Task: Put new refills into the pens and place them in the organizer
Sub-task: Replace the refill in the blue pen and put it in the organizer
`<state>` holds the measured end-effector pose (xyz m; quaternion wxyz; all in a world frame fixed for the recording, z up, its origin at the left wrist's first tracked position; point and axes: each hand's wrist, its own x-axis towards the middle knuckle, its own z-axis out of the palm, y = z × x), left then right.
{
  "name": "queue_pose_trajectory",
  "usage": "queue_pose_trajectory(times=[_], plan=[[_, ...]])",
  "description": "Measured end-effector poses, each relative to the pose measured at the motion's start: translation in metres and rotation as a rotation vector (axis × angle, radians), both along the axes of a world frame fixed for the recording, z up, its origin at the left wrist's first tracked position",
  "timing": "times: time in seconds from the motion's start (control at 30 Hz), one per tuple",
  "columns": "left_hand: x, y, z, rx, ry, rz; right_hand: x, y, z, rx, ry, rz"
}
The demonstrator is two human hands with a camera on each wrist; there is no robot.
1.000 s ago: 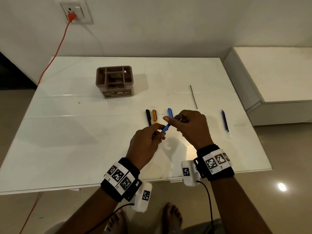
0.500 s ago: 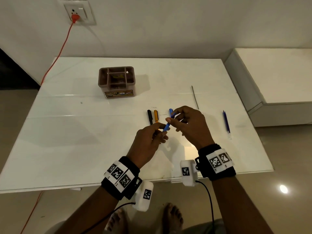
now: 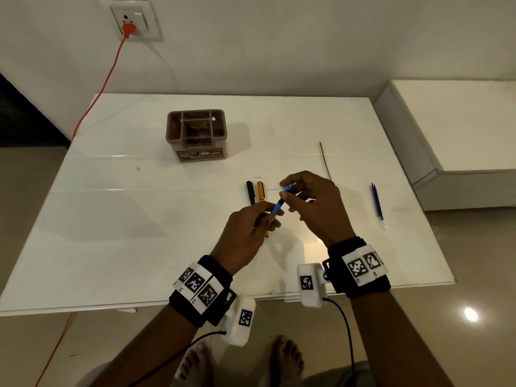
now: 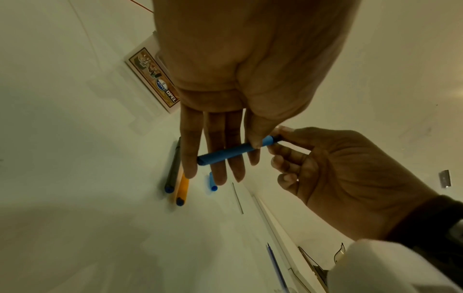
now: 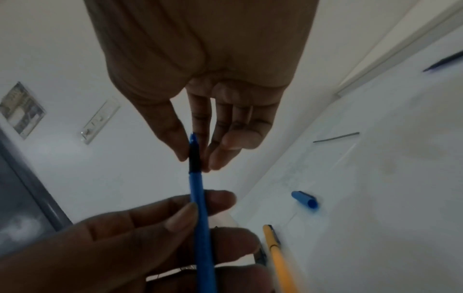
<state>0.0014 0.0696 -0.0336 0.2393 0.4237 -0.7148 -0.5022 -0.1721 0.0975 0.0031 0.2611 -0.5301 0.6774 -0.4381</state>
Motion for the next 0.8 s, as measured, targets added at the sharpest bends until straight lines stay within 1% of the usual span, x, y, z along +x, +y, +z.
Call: queue_pose_trajectory(times=[0.07, 0.17, 0.23, 0.43, 0.63, 0.7, 0.8], plan=[[0.001, -0.001, 0.0, 0.004, 0.005, -0.003, -0.001, -0.001, -0.001, -0.007, 0.006, -0.003], [0.0, 0.0, -0.001, 0.016, 0.009, -0.006, -0.002, -0.003, -0.008, 0.006, 0.11, -0.088], [-0.001, 0.0, 0.001, 0.022, 0.019, -0.004, -0.002, -0.003, -0.01, 0.011, 0.136, -0.108], [0.001, -0.003, 0.002, 0.049, 0.015, -0.015, -0.001, 0.0, -0.001, -0.008, 0.021, 0.029], [0.001, -0.001, 0.001, 0.02, -0.001, -0.018, -0.002, -0.003, -0.01, 0.029, 0.155, -0.084], [0.002, -0.002, 0.001, -0.003, -0.021, -0.016, -0.001, 0.0, -0.007, 0.02, 0.13, -0.045], [0.004, -0.004, 0.0, -0.031, -0.041, -0.022, 0.0, 0.002, -0.003, 0.003, 0.074, 0.068]])
